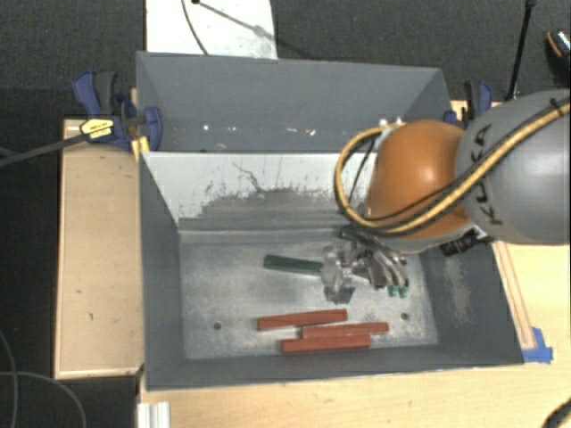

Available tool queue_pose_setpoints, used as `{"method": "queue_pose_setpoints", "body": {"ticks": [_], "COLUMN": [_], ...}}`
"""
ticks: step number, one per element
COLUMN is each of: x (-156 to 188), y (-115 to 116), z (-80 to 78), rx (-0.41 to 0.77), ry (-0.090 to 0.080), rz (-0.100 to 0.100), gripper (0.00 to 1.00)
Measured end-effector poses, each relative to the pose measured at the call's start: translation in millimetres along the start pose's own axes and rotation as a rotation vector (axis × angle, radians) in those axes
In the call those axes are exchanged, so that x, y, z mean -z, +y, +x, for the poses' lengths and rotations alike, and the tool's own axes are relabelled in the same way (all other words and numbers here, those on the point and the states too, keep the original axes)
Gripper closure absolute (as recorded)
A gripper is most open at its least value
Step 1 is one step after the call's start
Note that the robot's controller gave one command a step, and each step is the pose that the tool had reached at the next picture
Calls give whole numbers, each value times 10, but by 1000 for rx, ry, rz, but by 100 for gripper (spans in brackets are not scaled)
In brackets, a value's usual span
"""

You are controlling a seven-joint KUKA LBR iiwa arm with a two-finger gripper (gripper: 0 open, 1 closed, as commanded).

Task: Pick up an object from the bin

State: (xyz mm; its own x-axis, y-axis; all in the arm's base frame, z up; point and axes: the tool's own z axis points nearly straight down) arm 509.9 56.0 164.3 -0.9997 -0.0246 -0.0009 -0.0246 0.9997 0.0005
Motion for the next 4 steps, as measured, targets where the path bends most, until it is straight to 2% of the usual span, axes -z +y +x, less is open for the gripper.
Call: {"method": "queue_pose_setpoints", "body": {"ticks": [1, 2, 3, 4], "x": [-113, -148, -147, -978], "y": [-167, -408, -399, 474], "z": [-193, -78, -80, 69], "rx": [112, 208, 207, 181], "ry": [-5, 1, 1, 6], "rz": [0, 1, 0, -3], "gripper": [100, 100, 0, 0]}}
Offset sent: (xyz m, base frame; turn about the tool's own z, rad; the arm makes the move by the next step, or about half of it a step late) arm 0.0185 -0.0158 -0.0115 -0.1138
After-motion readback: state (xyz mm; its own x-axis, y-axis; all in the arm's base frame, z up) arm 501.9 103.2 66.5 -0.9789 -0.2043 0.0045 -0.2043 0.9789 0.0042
